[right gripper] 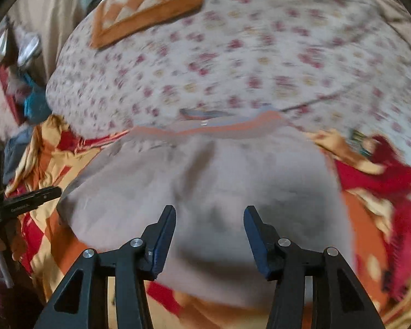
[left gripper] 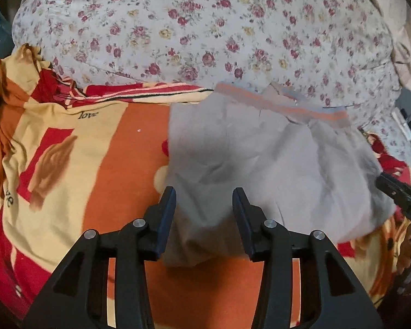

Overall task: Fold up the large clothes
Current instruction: 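Smooth the folded jacket flat with both grippers open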

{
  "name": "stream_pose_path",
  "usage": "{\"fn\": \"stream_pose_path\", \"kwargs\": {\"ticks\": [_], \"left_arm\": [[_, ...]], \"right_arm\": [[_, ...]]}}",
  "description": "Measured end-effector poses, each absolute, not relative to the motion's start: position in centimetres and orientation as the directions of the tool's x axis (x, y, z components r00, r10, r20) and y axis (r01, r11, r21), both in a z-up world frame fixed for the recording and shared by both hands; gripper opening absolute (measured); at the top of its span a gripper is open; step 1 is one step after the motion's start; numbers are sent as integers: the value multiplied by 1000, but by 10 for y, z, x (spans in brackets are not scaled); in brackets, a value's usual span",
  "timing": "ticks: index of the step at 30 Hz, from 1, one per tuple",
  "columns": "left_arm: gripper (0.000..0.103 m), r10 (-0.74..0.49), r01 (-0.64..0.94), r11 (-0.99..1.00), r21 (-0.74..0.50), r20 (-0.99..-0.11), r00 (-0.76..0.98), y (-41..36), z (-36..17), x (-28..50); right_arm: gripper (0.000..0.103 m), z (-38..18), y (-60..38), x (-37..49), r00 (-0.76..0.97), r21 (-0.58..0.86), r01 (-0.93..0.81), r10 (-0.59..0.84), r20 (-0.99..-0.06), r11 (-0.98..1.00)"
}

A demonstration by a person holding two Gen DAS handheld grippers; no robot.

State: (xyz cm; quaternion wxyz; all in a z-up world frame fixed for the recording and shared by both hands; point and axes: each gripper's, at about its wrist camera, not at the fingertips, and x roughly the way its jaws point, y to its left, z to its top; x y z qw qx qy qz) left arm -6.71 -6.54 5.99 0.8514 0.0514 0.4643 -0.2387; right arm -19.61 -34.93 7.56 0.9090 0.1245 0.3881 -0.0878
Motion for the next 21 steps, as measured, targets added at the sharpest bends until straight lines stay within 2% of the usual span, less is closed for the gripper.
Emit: {"fn": "stream_pose_path", "kwargs": {"ticks": [8, 16, 21], "left_arm": [[42, -266, 436, 900, -32, -831, 488, -89, 35, -53], [46, -239, 442, 897, -1, -843, 482, -99, 21, -46], [49, -235, 431, 902, -5, -845, 481, -99, 19, -44]], "right_arm": [[49, 41, -328, -114, 650, 102, 222, -70, -756, 970], [49, 7, -343, -55, 568, 36, 283, -137, -811, 959], [51, -9, -352, -48, 557, 67, 296, -116, -822, 953]]}}
